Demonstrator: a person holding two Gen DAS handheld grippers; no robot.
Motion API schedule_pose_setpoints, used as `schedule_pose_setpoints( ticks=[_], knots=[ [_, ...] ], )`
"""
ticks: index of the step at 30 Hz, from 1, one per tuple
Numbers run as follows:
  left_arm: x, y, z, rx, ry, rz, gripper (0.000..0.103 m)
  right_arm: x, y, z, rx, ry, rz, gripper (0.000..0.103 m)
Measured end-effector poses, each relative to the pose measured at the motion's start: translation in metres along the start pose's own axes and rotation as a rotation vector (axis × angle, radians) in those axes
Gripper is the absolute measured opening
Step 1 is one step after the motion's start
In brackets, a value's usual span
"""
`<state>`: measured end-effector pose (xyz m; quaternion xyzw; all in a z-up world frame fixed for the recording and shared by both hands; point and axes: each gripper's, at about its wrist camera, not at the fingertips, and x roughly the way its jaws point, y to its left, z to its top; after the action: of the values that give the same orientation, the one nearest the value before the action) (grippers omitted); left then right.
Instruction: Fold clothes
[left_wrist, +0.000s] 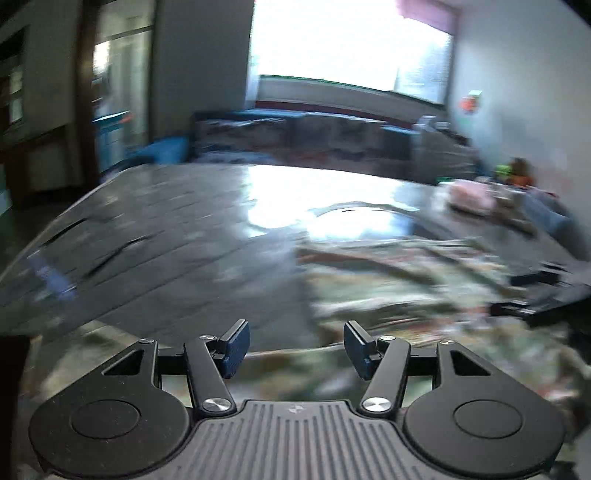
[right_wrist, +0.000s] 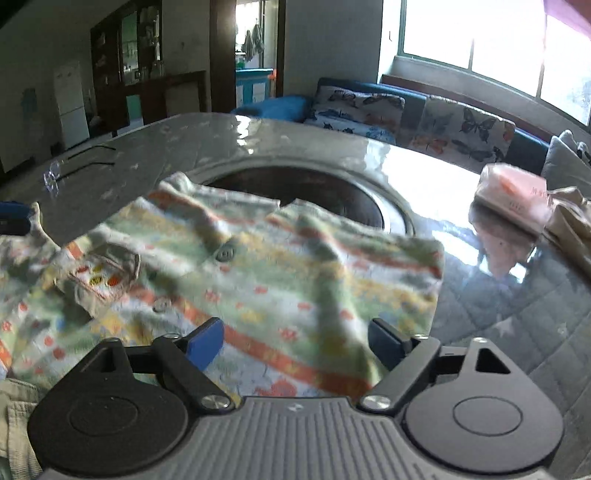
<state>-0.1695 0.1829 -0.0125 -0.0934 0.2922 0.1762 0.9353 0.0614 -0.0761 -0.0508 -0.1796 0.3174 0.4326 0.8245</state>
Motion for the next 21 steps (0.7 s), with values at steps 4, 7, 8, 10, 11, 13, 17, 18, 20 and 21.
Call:
schedule_pose_setpoints(
  ticks=[4,7,8,10,11,13,17,18,20,21],
  knots=[
    [0.009,0.023,-0.011,-0.003,0.013,0.08,0.059,0.002,-0.001,-0.006,0.027,-0.005,-0.026,0.103],
    [0.016,0.04,-0.02,-0.005,0.022,0.14,0.061,0.003,-0.001,-0.008,0.037,-0.002,-0.028,0.103],
    [0.018,0.046,-0.022,-0.005,0.025,0.16,0.061,0.003,-0.001,-0.008,0.037,-0.003,-0.027,0.103],
    [0.022,0.054,-0.022,-0.01,0.028,0.182,0.061,0.004,-0.002,-0.009,0.049,-0.002,-0.025,0.103],
    [0.025,0.055,-0.02,-0.006,0.025,0.187,0.06,0.005,-0.003,-0.009,0.054,-0.003,-0.028,0.103],
    [0.032,0.056,-0.019,0.014,0.009,0.186,0.06,0.006,-0.002,-0.008,0.06,-0.006,-0.037,0.103],
    [0.04,0.06,-0.013,0.02,0.011,0.215,0.061,0.008,-0.001,-0.006,0.078,-0.009,-0.054,0.103],
    [0.043,0.06,-0.01,0.015,0.021,0.233,0.06,0.008,0.0,-0.005,0.08,-0.009,-0.057,0.103],
    [0.047,0.063,0.0,-0.019,0.062,0.235,0.057,0.007,0.002,-0.004,0.071,-0.013,-0.067,0.103],
    [0.047,0.063,0.006,-0.039,0.081,0.222,0.052,0.006,0.003,-0.003,0.063,-0.015,-0.073,0.103]
  ],
)
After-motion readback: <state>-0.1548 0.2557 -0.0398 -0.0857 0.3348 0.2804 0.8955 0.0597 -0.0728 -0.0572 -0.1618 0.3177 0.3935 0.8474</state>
